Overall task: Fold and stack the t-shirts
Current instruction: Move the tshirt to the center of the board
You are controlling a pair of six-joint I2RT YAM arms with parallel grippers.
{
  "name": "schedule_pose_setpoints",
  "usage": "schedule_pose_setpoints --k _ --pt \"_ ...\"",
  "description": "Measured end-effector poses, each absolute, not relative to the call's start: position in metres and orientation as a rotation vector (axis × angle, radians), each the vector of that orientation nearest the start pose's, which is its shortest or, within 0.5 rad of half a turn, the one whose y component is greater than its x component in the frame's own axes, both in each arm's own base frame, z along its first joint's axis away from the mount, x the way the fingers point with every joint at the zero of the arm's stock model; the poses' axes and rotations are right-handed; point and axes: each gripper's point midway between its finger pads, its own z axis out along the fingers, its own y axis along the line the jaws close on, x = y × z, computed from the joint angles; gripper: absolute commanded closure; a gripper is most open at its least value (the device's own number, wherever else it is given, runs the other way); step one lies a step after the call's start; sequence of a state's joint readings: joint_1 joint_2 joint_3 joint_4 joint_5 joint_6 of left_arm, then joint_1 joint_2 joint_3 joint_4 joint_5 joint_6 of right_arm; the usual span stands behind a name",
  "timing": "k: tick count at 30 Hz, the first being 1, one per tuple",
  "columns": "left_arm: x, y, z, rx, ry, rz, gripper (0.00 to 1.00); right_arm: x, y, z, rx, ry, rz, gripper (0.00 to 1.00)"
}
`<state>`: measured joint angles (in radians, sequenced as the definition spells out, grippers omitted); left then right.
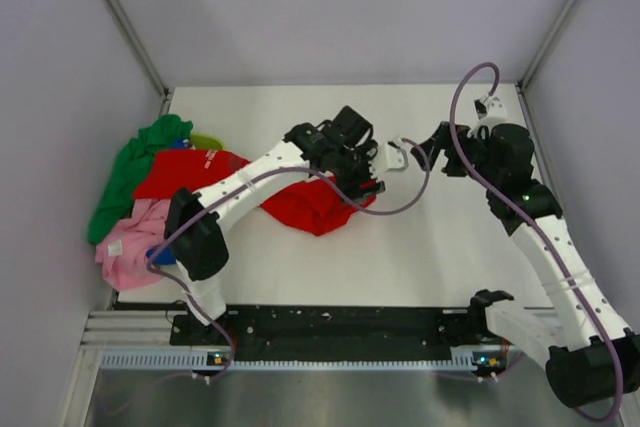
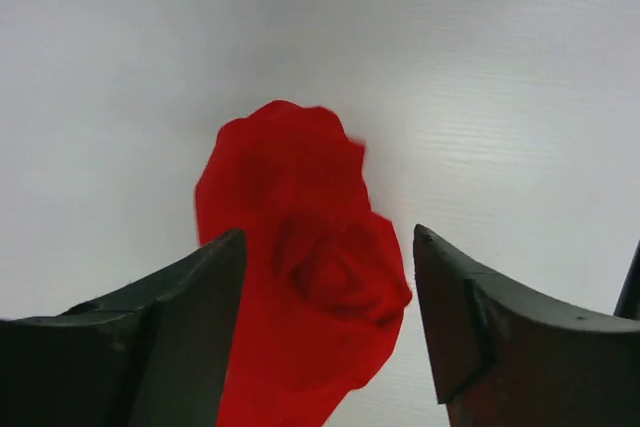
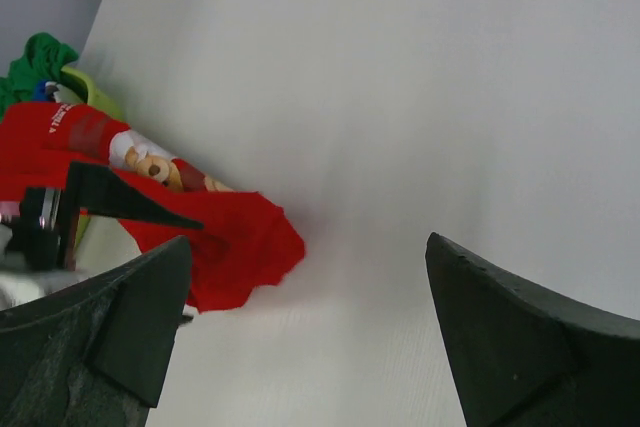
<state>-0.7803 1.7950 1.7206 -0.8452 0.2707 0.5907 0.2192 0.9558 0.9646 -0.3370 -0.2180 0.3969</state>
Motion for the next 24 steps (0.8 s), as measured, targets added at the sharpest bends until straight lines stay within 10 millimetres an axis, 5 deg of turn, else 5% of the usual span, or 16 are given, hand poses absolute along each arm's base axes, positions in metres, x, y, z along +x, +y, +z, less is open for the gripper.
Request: schedule_pose_setpoints --k 4,8,12,14,16,20,22,24 --pt "0.274 -0.349 0.185 1.769 1.852 -0.489 0.01 0.312 0.114 0.262 0.065 1.991 0.553 0.02" --pt "0.305 -0.316 0.213 1.612 1.889 -0.442 0.01 0.318 0.110 0.235 0.081 2.082 0.499 0.18" --pt "0.352 -0.230 0.249 1.317 1.979 -0.305 0.01 0.320 0.129 0.196 0.016 2.214 0.489 0.12" --pt "0.365 -0.181 0.259 1.181 2.018 -0.228 0.01 0.311 0.162 0.174 -0.135 2.280 0.493 0.09" --pt "0.366 -0.124 0.259 1.051 2.077 -0.140 0.01 0.293 0.199 0.151 -0.328 2.337 0.509 0.09" --pt "0.348 -0.055 0.244 0.904 2.171 -0.049 0.01 0.281 0.240 0.104 -0.520 2.458 0.503 0.11" --pt "0.341 -0.029 0.239 0.838 2.205 -0.029 0.01 0.291 0.248 0.082 -0.535 2.513 0.480 0.26" --pt "0.333 -0.003 0.236 0.770 2.233 0.000 0.01 0.299 0.255 0.061 -0.552 2.563 0.463 0.75"
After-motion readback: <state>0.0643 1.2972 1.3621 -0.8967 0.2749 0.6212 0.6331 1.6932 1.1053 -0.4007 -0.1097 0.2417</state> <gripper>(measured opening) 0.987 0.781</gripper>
